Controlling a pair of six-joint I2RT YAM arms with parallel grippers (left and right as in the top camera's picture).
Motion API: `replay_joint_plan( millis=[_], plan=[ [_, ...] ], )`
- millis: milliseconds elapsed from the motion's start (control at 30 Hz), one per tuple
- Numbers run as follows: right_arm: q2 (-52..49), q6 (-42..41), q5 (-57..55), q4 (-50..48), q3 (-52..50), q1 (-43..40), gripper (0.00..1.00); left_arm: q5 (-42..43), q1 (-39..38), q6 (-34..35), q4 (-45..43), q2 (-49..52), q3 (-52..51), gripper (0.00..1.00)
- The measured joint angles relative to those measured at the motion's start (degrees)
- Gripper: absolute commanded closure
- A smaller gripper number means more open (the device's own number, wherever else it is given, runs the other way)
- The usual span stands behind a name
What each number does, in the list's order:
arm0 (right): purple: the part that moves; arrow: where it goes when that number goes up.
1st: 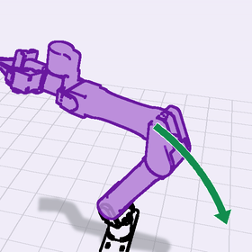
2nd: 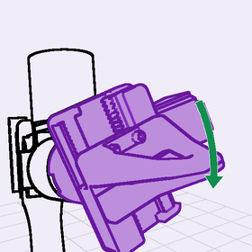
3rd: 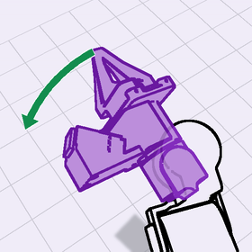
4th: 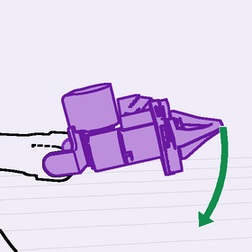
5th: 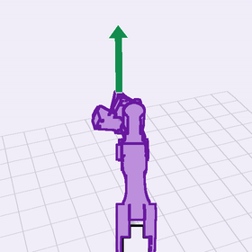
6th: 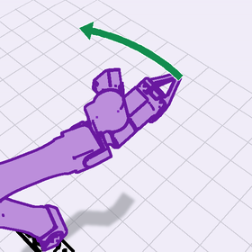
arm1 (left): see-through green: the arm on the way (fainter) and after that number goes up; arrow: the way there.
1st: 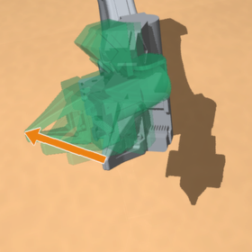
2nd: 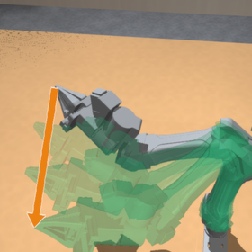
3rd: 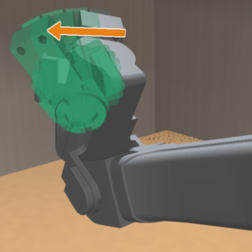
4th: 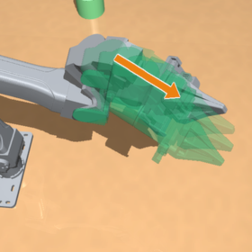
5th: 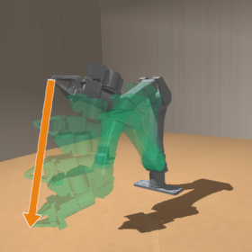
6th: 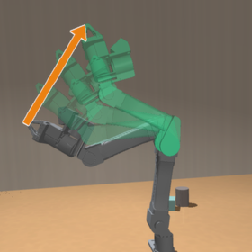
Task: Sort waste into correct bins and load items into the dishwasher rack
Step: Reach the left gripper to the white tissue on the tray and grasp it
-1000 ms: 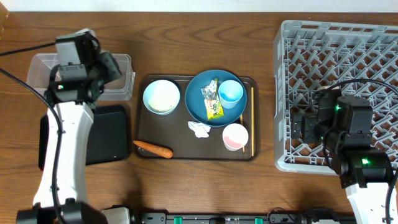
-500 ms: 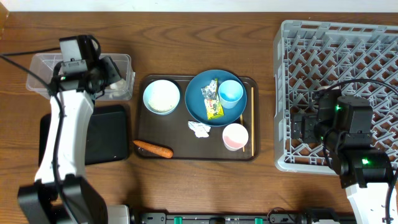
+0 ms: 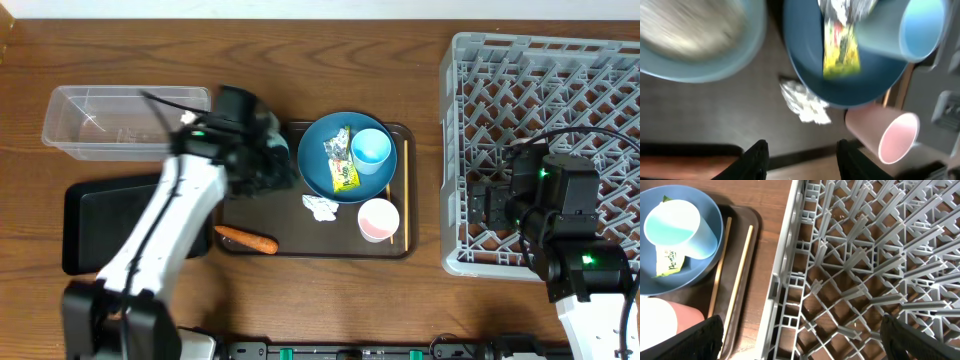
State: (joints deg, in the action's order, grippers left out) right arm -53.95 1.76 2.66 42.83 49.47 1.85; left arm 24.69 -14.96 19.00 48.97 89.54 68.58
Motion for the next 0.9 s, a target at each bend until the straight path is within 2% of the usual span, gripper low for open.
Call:
replay_joint_plan(
  millis=[100,300,567,900],
  plan=[
    [0.00,0.00,0.00,0.02,0.00,0.00,0.01,-0.13,-3.34,2.10,0.02,2.75,-0.57,0.53],
    [0.00,0.09,0.00,0.26,0.00,0.00,0.01,-1.09,-8.68,4.46,-0.52,7.85,-0.59,0.41],
    [0.00,0.15,0.00,1.11,0.00,0.00,0.01,-5.29,-12.48,5.64,-2.95,12.66,-0.59,0.41],
    [0.00,0.15,0.00,2.47,0.00,0.00,0.01,-6.71,-15.06,6.75,-3.93,14.34,-0.59,0.41]
  ],
)
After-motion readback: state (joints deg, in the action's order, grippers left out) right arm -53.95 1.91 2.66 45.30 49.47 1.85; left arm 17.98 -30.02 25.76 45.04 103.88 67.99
